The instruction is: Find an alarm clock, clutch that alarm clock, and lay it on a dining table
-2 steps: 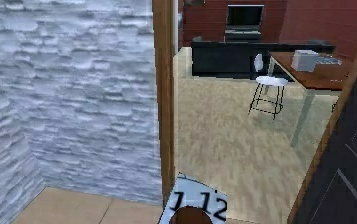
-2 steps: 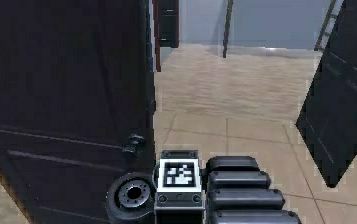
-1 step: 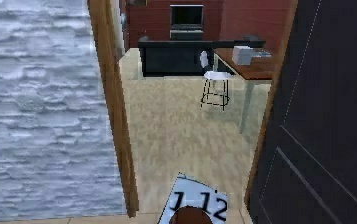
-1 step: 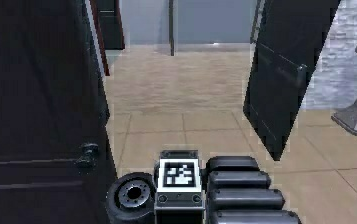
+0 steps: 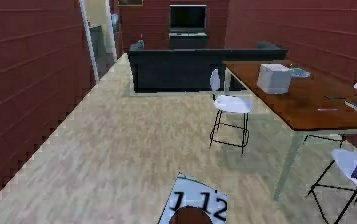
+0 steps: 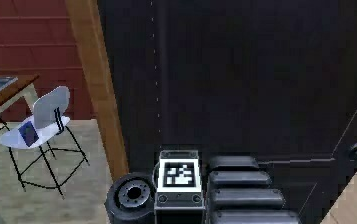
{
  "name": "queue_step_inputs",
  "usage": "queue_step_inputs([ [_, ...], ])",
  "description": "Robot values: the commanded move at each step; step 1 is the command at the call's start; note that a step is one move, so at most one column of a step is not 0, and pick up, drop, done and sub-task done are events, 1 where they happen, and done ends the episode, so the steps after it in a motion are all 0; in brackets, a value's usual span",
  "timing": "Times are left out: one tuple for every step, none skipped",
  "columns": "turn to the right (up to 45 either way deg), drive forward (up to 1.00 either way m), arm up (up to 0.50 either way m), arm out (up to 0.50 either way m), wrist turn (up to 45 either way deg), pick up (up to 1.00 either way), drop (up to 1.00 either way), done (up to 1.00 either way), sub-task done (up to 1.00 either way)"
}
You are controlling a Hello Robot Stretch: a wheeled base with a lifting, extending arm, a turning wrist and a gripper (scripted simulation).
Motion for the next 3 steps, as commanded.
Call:
queue_step_inputs([
  [33.0,0.0,0.0,0.0,0.0,0.0,0.0,0.0,0.0],
  [0.0,0.05,0.0,0.0,0.0,0.0,0.0,0.0,0.0],
  [-33.0,0.0,0.0,0.0,0.0,0.0,0.0,0.0,0.0],
])
